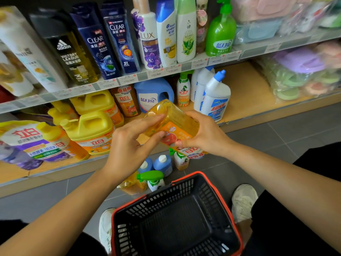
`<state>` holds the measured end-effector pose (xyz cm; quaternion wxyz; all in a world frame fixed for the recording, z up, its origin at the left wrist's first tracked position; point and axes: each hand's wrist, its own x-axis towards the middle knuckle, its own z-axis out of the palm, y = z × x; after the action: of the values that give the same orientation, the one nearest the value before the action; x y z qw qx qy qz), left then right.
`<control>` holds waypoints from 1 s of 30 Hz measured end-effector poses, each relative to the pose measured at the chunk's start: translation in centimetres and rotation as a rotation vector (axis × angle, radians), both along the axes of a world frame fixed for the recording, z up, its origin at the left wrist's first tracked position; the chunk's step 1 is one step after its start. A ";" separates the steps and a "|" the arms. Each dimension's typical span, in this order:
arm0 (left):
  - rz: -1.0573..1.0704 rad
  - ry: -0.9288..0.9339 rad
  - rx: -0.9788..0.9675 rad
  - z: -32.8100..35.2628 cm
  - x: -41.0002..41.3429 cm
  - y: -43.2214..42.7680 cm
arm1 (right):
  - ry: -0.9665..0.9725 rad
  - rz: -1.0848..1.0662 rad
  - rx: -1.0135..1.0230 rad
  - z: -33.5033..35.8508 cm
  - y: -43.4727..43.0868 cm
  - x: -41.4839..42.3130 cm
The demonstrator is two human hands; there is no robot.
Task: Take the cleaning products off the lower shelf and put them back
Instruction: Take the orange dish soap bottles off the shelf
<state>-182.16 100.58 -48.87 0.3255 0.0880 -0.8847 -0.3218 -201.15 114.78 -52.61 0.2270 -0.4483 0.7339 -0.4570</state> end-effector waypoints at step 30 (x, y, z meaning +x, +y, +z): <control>0.003 0.079 0.479 -0.5 -1.0 -1.3 | -0.373 -0.020 -0.101 -0.6 -1.0 0.4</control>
<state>-183.14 99.27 -49.32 0.3303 0.1512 -0.7695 -0.5253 -200.77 113.76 -53.25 0.3318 -0.3594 0.6595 -0.5708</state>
